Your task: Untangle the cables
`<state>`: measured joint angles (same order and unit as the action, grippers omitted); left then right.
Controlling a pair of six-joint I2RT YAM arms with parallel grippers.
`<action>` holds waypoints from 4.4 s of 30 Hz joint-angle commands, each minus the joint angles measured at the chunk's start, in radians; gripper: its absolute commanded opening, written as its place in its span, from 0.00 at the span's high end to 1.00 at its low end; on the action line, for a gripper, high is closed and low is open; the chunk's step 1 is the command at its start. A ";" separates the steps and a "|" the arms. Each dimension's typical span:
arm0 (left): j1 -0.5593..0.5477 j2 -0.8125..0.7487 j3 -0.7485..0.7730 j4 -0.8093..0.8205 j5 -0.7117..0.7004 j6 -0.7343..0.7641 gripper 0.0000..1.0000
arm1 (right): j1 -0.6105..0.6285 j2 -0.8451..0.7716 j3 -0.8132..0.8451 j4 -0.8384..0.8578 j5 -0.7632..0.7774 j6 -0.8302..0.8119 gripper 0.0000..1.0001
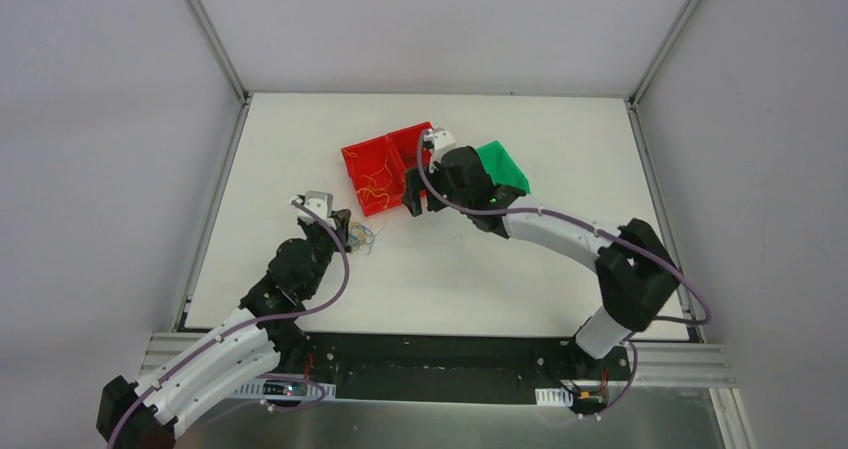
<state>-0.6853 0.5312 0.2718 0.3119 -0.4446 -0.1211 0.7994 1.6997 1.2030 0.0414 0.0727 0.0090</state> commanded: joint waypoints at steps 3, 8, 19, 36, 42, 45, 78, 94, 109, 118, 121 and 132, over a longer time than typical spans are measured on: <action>0.006 0.007 0.021 0.053 0.101 0.011 1.00 | 0.009 -0.237 -0.252 0.384 -0.272 -0.021 0.19; 0.006 -0.001 0.026 0.055 0.127 0.011 1.00 | 0.020 -0.288 -0.341 0.487 -0.377 -0.020 0.19; 0.007 0.094 0.032 0.167 0.370 0.042 1.00 | 0.041 -0.285 -0.368 0.579 -0.488 -0.015 0.22; 0.006 0.112 -0.036 0.282 0.284 0.015 0.10 | 0.038 -0.367 -0.337 0.569 -0.273 0.067 1.00; 0.006 0.092 -0.052 0.282 0.231 0.028 0.10 | 0.039 -0.381 -0.204 0.400 -0.250 0.126 1.00; 0.006 0.075 -0.064 0.289 0.217 0.025 0.10 | 0.037 -0.384 -0.080 0.236 -0.195 0.114 1.00; -0.020 0.691 0.140 0.439 0.602 0.026 0.17 | 0.016 -1.041 -0.469 0.069 0.215 0.165 1.00; -0.154 1.009 0.410 0.417 0.683 0.198 0.18 | 0.015 -1.061 -0.499 0.084 0.284 0.175 1.00; -0.206 1.148 0.602 0.107 0.671 0.245 0.25 | 0.014 -1.063 -0.502 0.082 0.292 0.172 1.00; -0.204 1.280 0.746 -0.093 0.675 0.253 0.55 | 0.015 -1.101 -0.506 0.079 0.326 0.167 1.00; -0.203 1.279 0.754 -0.112 0.711 0.238 0.58 | 0.015 -1.113 -0.513 0.083 0.346 0.165 1.00; -0.101 1.111 0.686 -0.123 0.641 0.087 1.00 | 0.014 -1.191 -0.544 0.078 0.564 0.187 1.00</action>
<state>-0.8467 1.7870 1.0016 0.1608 0.2253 0.0666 0.8104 0.5556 0.6704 0.0769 0.4885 0.1761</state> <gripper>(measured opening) 0.012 0.009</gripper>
